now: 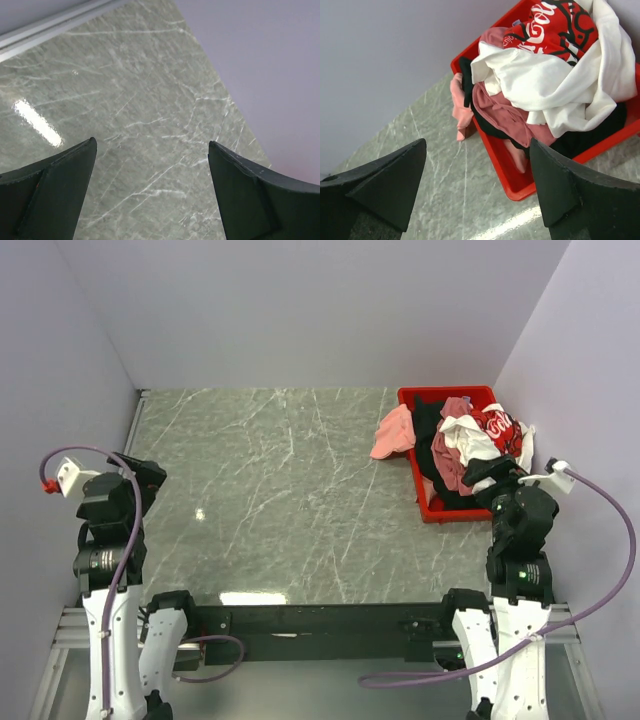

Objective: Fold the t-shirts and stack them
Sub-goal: Grab the tshirt from the pile

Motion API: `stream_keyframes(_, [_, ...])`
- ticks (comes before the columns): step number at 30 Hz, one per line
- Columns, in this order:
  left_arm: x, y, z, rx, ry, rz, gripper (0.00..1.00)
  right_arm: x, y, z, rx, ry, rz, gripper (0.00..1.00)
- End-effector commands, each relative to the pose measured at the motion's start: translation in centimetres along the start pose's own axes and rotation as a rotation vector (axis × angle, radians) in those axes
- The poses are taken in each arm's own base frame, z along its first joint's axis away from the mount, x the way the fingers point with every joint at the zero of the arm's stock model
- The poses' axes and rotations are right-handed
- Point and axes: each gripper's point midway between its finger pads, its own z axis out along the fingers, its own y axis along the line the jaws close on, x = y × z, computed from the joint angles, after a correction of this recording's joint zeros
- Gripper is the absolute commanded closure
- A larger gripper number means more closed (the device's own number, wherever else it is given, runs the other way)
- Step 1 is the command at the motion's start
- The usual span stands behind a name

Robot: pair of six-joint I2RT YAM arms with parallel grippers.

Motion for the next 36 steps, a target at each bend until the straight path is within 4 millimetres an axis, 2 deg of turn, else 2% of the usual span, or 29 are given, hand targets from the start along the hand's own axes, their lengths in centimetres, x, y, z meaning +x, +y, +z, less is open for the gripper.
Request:
stream_keyframes(1, [0.6,-0.4,0.8,0.003,0.037,0.007,0.01,-0.5,1.0,0.5,-0.026,0.02,-0.037,0.1])
stream_keyframes(5, [1.5,-0.5,1.4,0.006,0.069,0.005,0.0,0.3,1.2,1.2,-0.028,0.077,-0.056,0.1])
stream_keyframes(8, [2.0,-0.1,1.7,-0.001,0.079,0.004,0.0,1.3,0.3,2.1,0.017,0.12,-0.067,0.09])
stream_keyframes(13, [2.7,-0.1,2.1,0.017,0.094,0.002,0.01,1.7,-0.6,3.7,0.098,0.168,-0.064,0.09])
stream_keyframes(19, [3.4,0.2,2.3,0.005,0.126,0.023,0.0,2.4,-0.6,6.9,0.134,0.224,-0.082,0.09])
stream_keyframes(22, [3.6,0.3,2.4,0.006,0.129,0.024,0.01,3.0,-1.6,8.6,0.21,0.276,-0.105,0.09])
stream_keyframes(24, [3.8,0.3,2.4,0.011,0.135,0.023,0.01,2.7,-2.5,9.5,0.263,0.258,-0.127,0.09])
stream_keyframes(26, [3.8,0.0,2.4,0.028,0.137,0.026,0.0,1.8,-4.2,10.5,0.375,0.227,-0.15,0.09])
stream_keyframes(28, [3.8,0.1,2.3,0.023,0.138,0.03,0.01,0.6,-4.4,11.2,0.42,0.204,-0.172,0.09])
stream_keyframes(31, [4.0,0.1,2.3,0.024,0.142,0.024,0.01,0.6,-5.3,13.5,0.457,0.195,-0.206,0.09])
stream_keyframes(36, [3.8,0.4,2.4,0.008,0.134,0.02,0.0,3.2,-6.9,17.6,0.49,0.303,-0.222,0.11])
